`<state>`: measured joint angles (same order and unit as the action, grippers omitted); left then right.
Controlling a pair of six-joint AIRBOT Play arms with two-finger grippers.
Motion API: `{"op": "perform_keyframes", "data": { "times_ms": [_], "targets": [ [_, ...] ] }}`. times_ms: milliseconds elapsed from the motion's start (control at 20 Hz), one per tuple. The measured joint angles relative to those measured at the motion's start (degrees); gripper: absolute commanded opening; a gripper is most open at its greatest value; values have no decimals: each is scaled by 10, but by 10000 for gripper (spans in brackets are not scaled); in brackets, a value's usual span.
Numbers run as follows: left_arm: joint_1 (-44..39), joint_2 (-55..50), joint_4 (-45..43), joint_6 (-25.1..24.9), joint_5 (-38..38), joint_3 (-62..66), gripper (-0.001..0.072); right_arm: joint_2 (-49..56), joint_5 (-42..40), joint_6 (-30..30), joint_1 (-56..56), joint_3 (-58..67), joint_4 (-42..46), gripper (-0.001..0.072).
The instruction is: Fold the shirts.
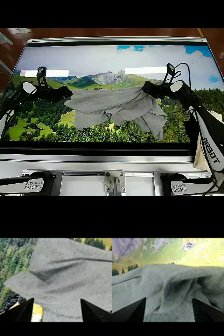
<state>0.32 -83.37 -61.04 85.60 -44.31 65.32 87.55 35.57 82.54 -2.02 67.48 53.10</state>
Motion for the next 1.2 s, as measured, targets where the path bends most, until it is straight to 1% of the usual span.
{"op": "perform_keyframes", "data": {
  "times_ms": [100,200,250,350,400,500,600,750,800,900,950,1050,1200],
  "targets": [
    [24,-5,3,2,-56,15,712,-33,25,-14,33,0,24,698],
    [58,-8,3,-15,-130,15,713,-72,72,-23,80,1,82,697],
    [74,-8,3,-26,-167,4,714,-89,113,-25,108,0,117,697],
    [95,-6,20,-48,-212,-40,714,-107,192,-29,164,-5,165,697],
    [99,-6,38,-57,-218,-67,714,-113,229,-29,194,-13,176,697],
    [97,-7,90,-72,-205,-126,714,-119,284,-33,239,-33,168,697],
    [80,-11,152,-91,-167,-173,714,-123,313,-38,267,-54,150,697],
    [45,-20,227,-107,-125,-206,711,-126,338,-44,282,-71,122,697],
    [32,-23,247,-110,-111,-211,639,-126,341,-46,285,-73,117,697],
    [11,-33,281,-115,-76,-219,120,-127,348,-47,288,-77,107,697],
    [3,-38,289,-118,-61,-221,43,-127,352,-48,288,-78,105,697],
    [-7,-40,328,-128,-49,-220,42,-127,354,-48,290,-84,108,697],
    [-14,-28,356,-155,-53,-214,42,-122,341,-48,291,-114,107,697]
  ]
}}
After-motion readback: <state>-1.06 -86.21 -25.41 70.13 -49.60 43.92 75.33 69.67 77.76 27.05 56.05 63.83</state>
